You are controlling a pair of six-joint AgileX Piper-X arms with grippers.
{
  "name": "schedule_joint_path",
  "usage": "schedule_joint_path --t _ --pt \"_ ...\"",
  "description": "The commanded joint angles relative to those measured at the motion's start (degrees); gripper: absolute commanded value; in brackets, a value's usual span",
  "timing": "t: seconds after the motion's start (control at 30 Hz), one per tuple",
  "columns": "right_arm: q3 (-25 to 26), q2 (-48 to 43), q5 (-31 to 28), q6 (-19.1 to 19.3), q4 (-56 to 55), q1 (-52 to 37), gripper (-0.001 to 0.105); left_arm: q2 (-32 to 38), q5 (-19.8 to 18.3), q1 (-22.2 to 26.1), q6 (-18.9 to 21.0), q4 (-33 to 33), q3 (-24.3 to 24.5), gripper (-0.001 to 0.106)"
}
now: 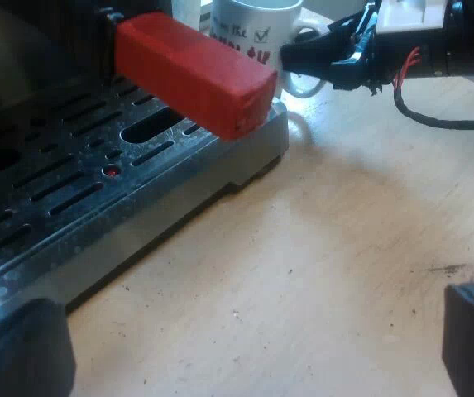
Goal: Place mug into machine
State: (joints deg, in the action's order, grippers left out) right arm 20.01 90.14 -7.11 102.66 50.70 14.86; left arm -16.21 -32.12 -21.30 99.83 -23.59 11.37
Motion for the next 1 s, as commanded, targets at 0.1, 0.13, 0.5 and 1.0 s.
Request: schedule_joint_path --t 0.1,0.13,0.5,1.0 --pt "-0.19 -1.05 0.00 0.26 0.10 0.72 0.000 -0.15 0.54 -0.21 0.58 2.04 0.18 0.093" --pt "-0.49 -2.09 0.06 0.26 0.10 1.13 0.000 -0.15 0.54 -0.21 0.58 2.14 0.18 0.093" --pt "-2.94 -21.90 -6.45 3.25 -17.18 8.25 0.000 -0.15 3.70 -0.21 0.58 2.05 0.13 0.093" --pt "-0.64 -57.81 -16.86 3.94 -54.98 22.69 0.000 -0.15 11.09 -0.21 0.10 3.47 -0.67 0.093"
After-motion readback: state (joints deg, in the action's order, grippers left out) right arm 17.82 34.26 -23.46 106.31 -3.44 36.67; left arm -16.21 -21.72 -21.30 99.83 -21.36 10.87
